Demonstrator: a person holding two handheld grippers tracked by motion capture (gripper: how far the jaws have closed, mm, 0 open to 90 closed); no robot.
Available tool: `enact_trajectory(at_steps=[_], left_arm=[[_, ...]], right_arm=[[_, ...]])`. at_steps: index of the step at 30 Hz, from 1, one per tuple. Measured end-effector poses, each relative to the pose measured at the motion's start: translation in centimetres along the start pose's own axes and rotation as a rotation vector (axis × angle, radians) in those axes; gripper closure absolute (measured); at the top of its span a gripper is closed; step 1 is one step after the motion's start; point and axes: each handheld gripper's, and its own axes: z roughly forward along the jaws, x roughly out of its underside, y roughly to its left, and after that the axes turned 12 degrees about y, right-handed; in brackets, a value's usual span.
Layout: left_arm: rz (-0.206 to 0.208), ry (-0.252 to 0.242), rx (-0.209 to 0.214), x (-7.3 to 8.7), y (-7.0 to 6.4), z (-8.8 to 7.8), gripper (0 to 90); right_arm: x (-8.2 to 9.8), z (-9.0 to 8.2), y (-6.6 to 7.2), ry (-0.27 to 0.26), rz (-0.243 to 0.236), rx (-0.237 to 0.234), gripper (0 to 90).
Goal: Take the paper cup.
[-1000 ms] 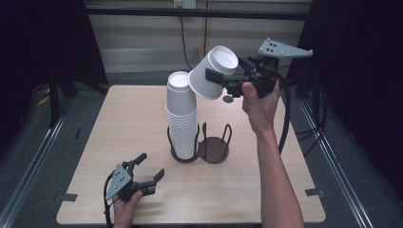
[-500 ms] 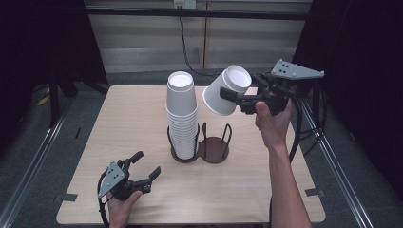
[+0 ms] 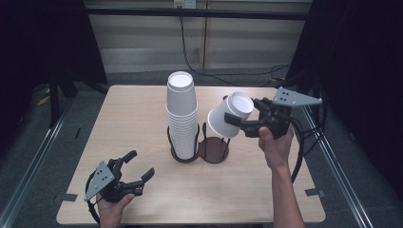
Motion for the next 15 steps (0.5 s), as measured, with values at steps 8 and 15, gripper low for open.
enact_trajectory(at_steps=[8, 15], left_arm=[[-0.003, 0.003, 0.016, -0.4, 0.3, -0.2, 16.0], [0.04, 0.025, 0.112, -1.1, -1.2, 1.1, 16.3]], right_arm=[[3.5, 0.6, 1.9, 0.021, 0.007, -0.024, 22.7], [6.7, 2.1, 3.5, 0.067, 0.016, -0.052, 22.8]])
